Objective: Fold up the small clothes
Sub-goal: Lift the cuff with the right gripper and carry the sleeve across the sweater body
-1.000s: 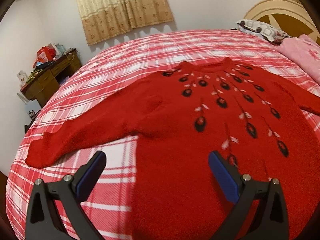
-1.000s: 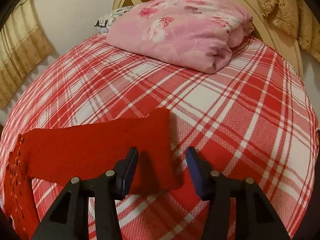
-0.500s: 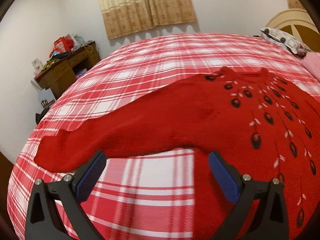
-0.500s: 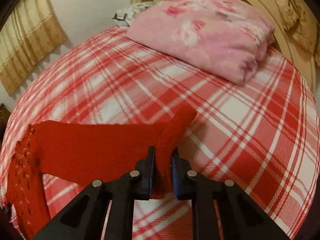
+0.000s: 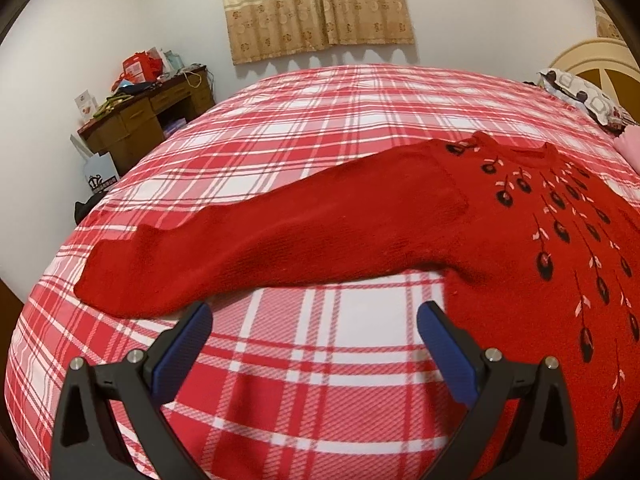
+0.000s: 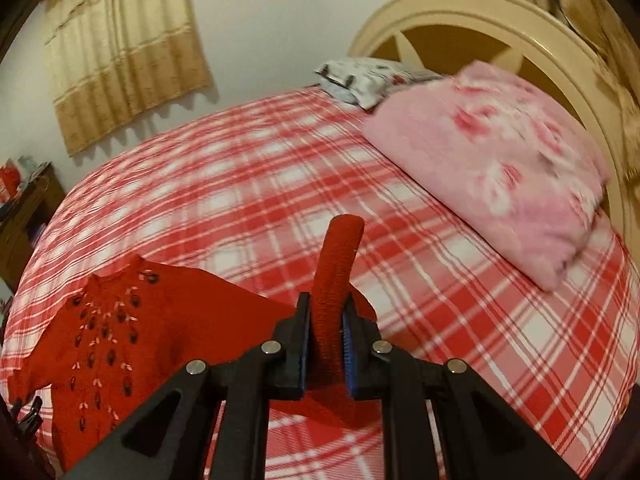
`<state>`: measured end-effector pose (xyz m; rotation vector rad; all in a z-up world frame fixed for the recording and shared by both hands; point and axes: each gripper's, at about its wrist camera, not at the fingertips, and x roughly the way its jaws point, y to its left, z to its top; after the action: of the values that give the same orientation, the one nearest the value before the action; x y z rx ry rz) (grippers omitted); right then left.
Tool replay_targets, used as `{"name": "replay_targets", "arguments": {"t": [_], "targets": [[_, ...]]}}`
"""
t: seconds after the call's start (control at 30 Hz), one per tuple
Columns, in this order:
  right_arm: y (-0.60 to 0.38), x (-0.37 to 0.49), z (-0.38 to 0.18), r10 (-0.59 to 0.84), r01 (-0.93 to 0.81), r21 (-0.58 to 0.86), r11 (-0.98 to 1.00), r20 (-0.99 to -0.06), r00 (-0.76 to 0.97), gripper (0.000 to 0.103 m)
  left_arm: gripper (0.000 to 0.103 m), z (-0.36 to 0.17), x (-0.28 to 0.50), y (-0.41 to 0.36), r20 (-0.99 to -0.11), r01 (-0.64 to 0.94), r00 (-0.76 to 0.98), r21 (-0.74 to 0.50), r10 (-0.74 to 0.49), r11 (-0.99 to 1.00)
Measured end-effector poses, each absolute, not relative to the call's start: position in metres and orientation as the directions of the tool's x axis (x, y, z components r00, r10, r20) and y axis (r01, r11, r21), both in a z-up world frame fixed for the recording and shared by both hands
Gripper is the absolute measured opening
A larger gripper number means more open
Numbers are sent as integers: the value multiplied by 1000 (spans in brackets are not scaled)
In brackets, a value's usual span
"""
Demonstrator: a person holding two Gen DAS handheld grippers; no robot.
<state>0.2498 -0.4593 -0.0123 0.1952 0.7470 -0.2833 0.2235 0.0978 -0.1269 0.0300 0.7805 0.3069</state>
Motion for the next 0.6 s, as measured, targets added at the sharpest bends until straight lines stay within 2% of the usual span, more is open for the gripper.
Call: {"name": "replay_targets", "arguments": {"t": [0.6], "targets": [[-385, 277, 47, -119, 182, 40, 982, -619, 776, 13, 103, -140, 220, 131, -707, -330, 635, 116, 311, 937]]}}
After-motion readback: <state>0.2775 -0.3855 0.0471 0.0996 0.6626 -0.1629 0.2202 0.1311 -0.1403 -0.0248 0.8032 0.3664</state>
